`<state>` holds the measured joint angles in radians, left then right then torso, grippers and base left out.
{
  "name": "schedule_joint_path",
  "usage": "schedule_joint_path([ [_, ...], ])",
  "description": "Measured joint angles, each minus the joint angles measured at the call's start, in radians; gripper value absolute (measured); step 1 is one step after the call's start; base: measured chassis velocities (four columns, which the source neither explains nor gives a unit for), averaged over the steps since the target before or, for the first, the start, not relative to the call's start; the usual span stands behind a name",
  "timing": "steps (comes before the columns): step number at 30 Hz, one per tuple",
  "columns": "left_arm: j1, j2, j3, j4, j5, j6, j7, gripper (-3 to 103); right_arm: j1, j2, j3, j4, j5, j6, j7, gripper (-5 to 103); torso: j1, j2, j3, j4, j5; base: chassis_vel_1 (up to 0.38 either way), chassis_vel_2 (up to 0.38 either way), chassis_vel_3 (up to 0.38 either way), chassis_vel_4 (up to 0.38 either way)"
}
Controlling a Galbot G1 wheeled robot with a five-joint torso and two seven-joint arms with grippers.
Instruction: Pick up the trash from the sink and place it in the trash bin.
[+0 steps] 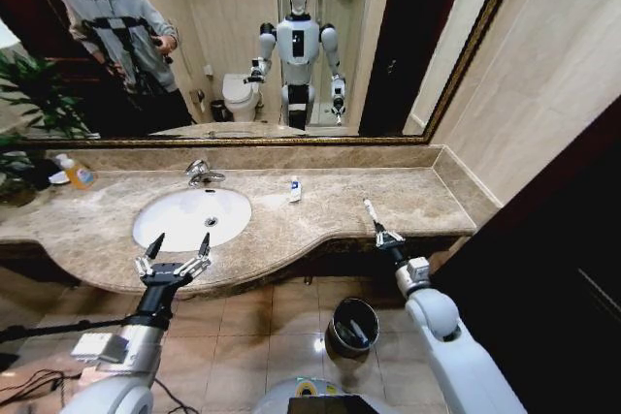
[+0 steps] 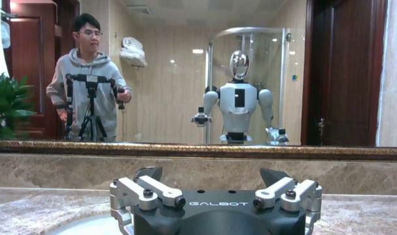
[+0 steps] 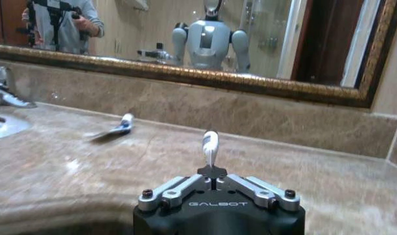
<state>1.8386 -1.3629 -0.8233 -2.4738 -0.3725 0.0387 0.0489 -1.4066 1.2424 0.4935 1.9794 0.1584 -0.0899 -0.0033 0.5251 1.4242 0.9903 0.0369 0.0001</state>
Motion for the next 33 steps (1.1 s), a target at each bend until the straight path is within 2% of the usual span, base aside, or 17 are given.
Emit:
schedule_joint_path([
  [9,0.0,0.0,0.0,0.0,0.0,0.0,0.0,100,-0.146,0.065,0.0,0.0,-0.065,0.102,-0.001,0,0.0,0.0,0.0,-0.0001,-0.0001,0.0,0.0,0.0,0.0],
  [20,0.0,0.0,0.0,0.0,0.0,0.0,0.0,100,-0.217,0.111,-0.003,-0.09,-0.098,0.179,-0.004,0,0.0,0.0,0.0,-0.0001,-0.0002,0.0,0.0,0.0,0.0],
  [26,0.0,0.0,0.0,0.0,0.0,0.0,0.0,100,-0.21,0.124,-0.005,-0.264,-0.119,0.23,-0.013,0,0.0,0.0,0.0,-0.0002,0.0,0.0,0.0,0.0,0.0],
  [33,0.0,0.0,0.0,0.0,0.0,0.0,0.0,100,-0.178,0.114,-0.008,-0.408,-0.128,0.24,-0.031,0,0.0,0.0,0.0,-0.0001,0.0,0.0,0.0,0.0,0.0],
])
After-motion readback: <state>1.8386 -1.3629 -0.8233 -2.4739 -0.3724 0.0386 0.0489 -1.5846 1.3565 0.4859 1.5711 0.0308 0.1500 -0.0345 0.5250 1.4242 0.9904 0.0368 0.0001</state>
